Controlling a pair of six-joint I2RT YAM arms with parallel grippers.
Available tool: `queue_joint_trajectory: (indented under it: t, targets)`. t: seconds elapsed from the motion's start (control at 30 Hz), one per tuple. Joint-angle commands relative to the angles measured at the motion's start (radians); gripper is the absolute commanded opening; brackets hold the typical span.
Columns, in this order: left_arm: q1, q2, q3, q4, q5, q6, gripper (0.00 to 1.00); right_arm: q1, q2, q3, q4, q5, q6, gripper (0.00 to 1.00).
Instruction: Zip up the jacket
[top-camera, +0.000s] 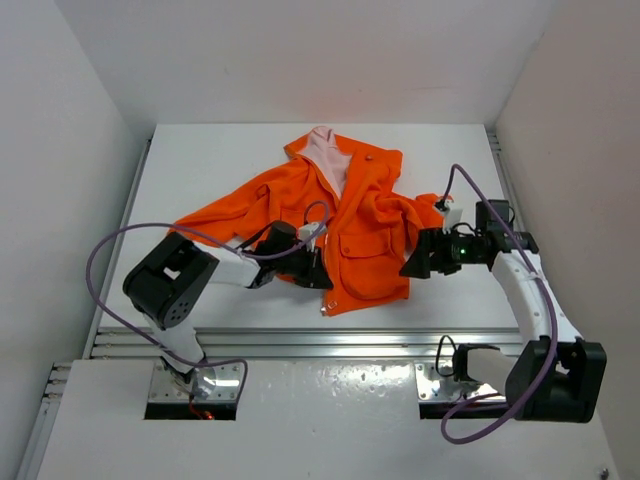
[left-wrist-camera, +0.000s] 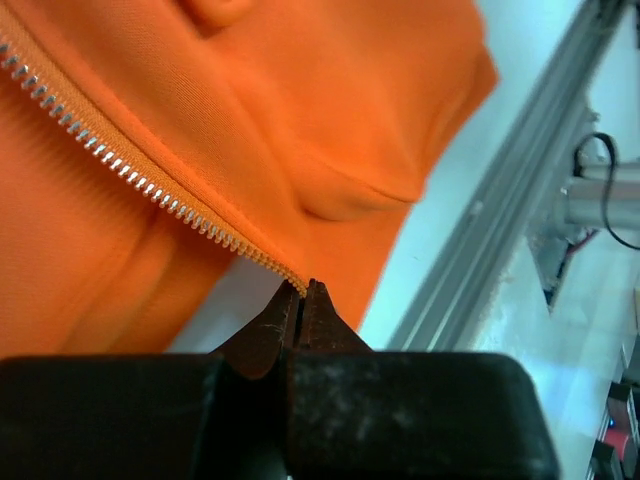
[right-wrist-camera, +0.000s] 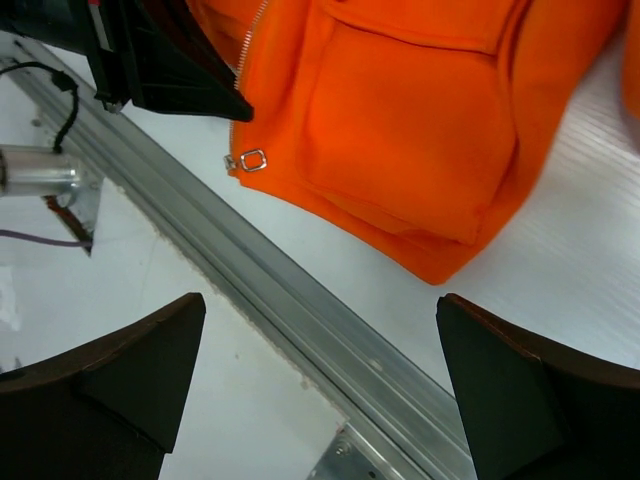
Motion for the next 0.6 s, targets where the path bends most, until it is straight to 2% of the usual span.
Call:
queue_joint_trajectory:
  t: [0.0, 0.13, 0.2, 0.27, 0.33, 0.57]
  targets:
    - [-0.017, -0.109, -0.008, 0.061, 0.073, 0.036, 0.0, 0.019, -0.014, 0.036, 0.068, -0.077, 0.077, 0.99]
    - [0.018, -0.2, -0.047, 0.219, 0.173, -0.035, 0.0, 0.105, -0.056, -0.047, 0.211, -0.142, 0.208, 1.0]
    - [0.018, -0.2, -0.047, 0.306, 0.201, -0.086, 0.0, 0.134, -0.059, -0.079, 0.265, -0.177, 0.249, 1.0]
    - [0.018, -0.18, -0.026, 0.415, 0.268, -0.152, 0.0, 0.191, -0.044, -0.125, 0.418, -0.206, 0.323, 1.0]
    - [0.018, -0.171, -0.026, 0.493, 0.302, -0.183, 0.0, 0.209, -0.036, -0.147, 0.481, -0.226, 0.36, 1.0]
    - [0.018, -0.13, 0.064, 0.459, 0.258, -0.267, 0.0, 0.268, -0.019, -0.231, 0.635, -0.196, 0.394, 1.0]
